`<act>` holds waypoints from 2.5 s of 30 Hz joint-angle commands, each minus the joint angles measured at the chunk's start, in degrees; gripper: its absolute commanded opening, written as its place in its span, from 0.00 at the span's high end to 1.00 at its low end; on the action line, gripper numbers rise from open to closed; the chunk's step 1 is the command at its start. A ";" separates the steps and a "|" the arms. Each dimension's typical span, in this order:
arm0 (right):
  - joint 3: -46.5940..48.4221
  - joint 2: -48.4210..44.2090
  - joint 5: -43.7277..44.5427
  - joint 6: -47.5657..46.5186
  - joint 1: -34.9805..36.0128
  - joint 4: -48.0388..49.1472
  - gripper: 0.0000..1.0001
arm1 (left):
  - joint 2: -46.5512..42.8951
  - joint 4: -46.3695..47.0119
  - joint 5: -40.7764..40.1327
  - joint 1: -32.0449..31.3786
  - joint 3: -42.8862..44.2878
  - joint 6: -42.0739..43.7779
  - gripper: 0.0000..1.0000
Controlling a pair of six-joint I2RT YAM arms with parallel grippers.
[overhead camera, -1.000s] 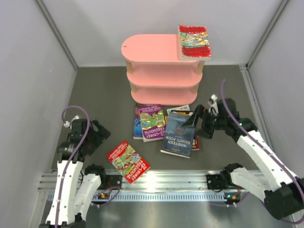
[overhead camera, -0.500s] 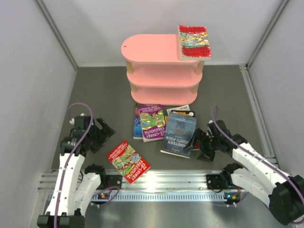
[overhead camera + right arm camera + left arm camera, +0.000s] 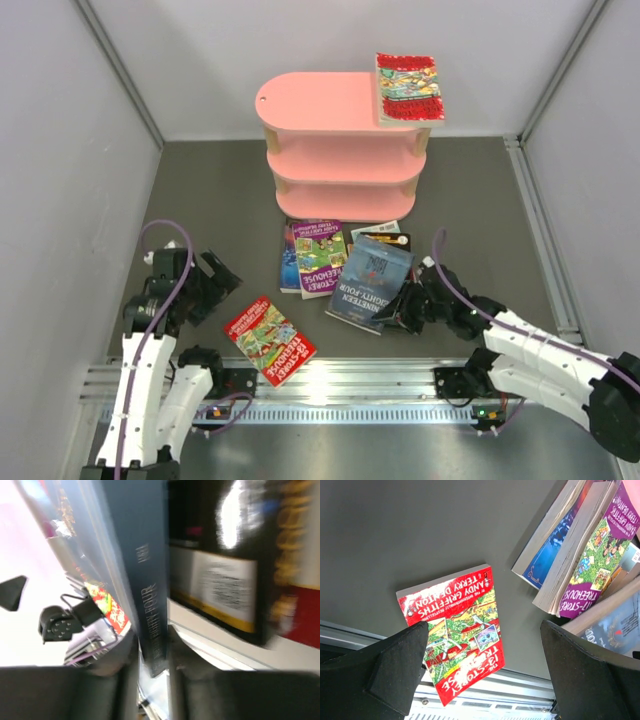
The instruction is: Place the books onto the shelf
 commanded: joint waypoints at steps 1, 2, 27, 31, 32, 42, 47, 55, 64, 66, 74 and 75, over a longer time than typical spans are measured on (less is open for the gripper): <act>-0.86 -0.95 6.95 4.95 3.29 4.08 0.86 | -1.26 -2.17 -0.78 -0.26 2.18 1.22 0.01; -0.68 -1.48 7.30 5.31 4.34 3.82 0.93 | -1.61 -2.43 -0.69 -0.26 2.27 1.22 0.01; 108.29 28.46 -9.11 -45.41 0.95 -41.02 1.00 | 1.10 2.39 -3.24 -0.26 1.83 -1.76 0.02; 107.52 31.81 -25.97 -35.60 -17.30 -26.62 1.00 | 4.52 4.59 -3.24 -0.26 1.91 -1.94 0.02; 107.17 32.69 -28.79 -33.30 -19.53 -23.46 1.00 | 5.23 4.94 -3.41 -0.26 2.26 -1.85 0.02; 118.50 54.13 -53.33 5.99 -36.58 20.49 1.00 | 19.11 11.18 -5.70 -0.26 10.96 1.48 0.02; 110.80 55.20 -56.14 18.91 -39.77 32.68 1.00 | 22.99 14.34 -5.70 -0.26 13.25 1.49 0.02; 105.50 56.43 -57.38 27.46 -42.23 34.76 1.00 | 26.15 18.65 -4.73 -0.26 11.67 0.87 0.02; 96.63 54.50 -58.08 24.65 -42.58 28.62 1.00 | 27.30 21.64 -4.73 -0.26 9.04 0.96 0.02; 96.35 55.02 -58.08 23.86 -42.58 27.99 1.00 | 27.30 22.08 -4.73 -0.26 8.16 0.78 0.02; 99.61 58.19 -58.52 24.21 -42.58 26.41 0.99 | 27.21 23.40 -3.06 -0.26 6.40 0.61 0.02; 99.34 58.02 -58.52 23.77 -42.67 25.45 0.96 | 27.21 23.66 -3.06 -0.26 6.14 0.61 0.02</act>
